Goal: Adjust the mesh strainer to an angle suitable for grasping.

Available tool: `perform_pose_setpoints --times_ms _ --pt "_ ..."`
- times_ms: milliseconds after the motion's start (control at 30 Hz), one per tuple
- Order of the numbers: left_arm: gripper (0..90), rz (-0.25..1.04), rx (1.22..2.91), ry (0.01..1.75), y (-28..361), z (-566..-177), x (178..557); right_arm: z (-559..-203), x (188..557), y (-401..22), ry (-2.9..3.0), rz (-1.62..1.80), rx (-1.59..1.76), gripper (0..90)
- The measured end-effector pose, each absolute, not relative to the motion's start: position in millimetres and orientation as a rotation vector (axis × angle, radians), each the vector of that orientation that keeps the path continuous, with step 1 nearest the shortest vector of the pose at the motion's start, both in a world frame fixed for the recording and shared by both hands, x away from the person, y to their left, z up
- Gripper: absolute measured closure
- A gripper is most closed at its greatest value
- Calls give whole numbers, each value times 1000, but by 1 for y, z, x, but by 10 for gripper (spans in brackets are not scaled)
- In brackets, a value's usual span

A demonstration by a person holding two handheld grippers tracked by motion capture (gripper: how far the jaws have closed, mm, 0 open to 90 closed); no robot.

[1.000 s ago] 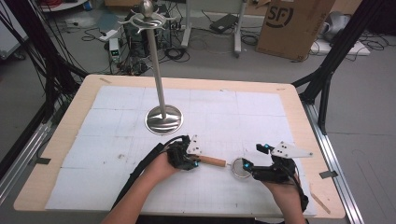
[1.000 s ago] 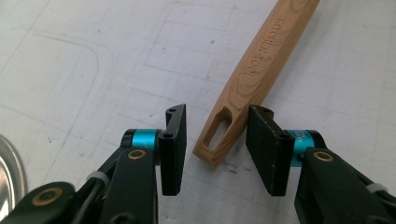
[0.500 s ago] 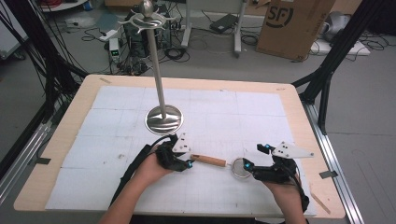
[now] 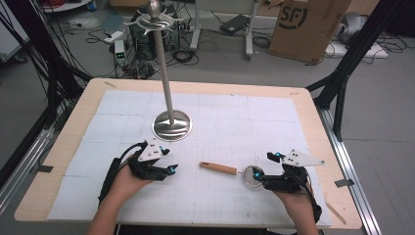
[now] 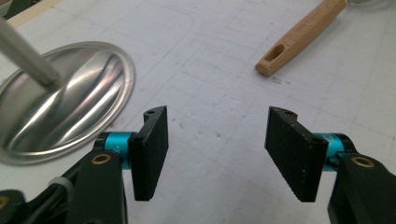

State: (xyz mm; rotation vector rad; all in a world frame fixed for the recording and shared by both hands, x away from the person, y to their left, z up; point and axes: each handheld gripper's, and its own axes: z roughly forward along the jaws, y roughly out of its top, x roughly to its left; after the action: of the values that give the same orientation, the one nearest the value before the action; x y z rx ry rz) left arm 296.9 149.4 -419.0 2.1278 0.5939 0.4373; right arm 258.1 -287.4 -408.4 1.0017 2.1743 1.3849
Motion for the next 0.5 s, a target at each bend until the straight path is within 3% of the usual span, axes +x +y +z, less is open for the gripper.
perform_pose_setpoints --times_ms 500 --pt "271 398 2027 612 182 -410 294 -416 262 -281 2205 1362 1016 195"
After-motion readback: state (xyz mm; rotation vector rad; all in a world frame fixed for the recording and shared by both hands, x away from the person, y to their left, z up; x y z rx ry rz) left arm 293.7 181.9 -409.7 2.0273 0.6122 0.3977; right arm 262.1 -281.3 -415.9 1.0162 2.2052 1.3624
